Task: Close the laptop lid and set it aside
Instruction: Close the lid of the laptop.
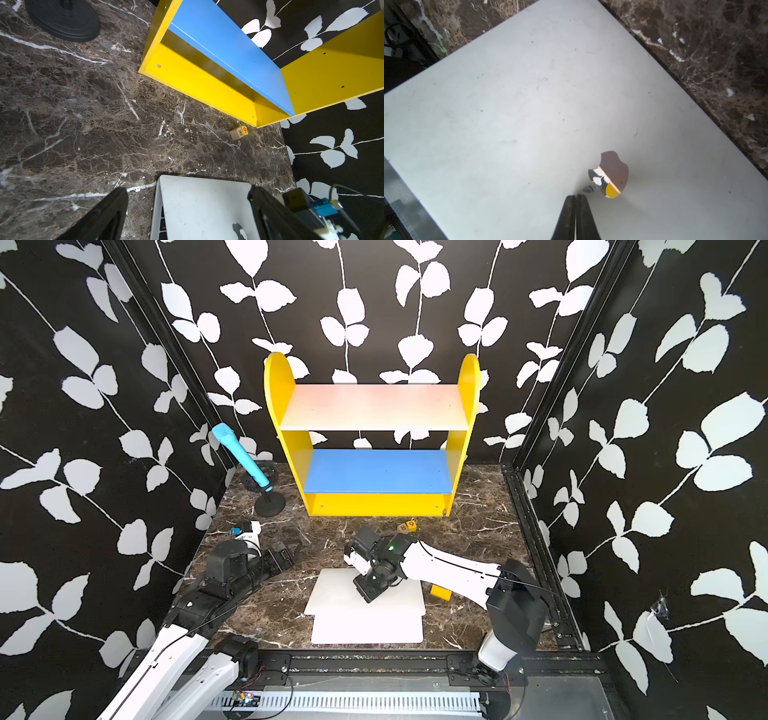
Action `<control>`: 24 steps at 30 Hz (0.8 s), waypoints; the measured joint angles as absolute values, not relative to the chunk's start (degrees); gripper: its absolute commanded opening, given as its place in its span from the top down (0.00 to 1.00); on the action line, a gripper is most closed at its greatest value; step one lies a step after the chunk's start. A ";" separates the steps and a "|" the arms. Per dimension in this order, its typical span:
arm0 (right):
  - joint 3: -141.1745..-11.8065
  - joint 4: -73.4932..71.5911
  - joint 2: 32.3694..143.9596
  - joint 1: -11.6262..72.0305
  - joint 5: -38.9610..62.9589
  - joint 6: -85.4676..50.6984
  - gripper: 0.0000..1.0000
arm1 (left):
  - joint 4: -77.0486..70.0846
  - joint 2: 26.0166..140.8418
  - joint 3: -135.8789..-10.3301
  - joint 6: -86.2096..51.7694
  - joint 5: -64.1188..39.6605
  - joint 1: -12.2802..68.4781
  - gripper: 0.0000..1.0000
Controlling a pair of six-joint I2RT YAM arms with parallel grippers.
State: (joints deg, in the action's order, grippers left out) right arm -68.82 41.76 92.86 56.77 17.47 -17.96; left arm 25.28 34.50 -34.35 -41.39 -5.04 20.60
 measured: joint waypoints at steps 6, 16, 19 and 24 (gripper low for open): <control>-68.49 41.21 95.00 56.99 18.39 -18.00 0.92 | 24.91 35.09 -33.58 -41.39 -5.04 20.60 0.05; -67.88 39.81 98.78 57.01 19.31 -17.96 0.92 | 24.53 35.51 -33.15 -41.36 -5.04 20.60 0.05; -67.88 39.44 100.03 57.01 19.33 -17.93 0.92 | 24.47 35.53 -33.06 -41.36 -5.04 20.60 0.05; -67.88 39.00 102.10 57.01 19.33 -17.78 0.92 | 24.40 35.51 -32.82 -41.34 -5.04 20.60 0.05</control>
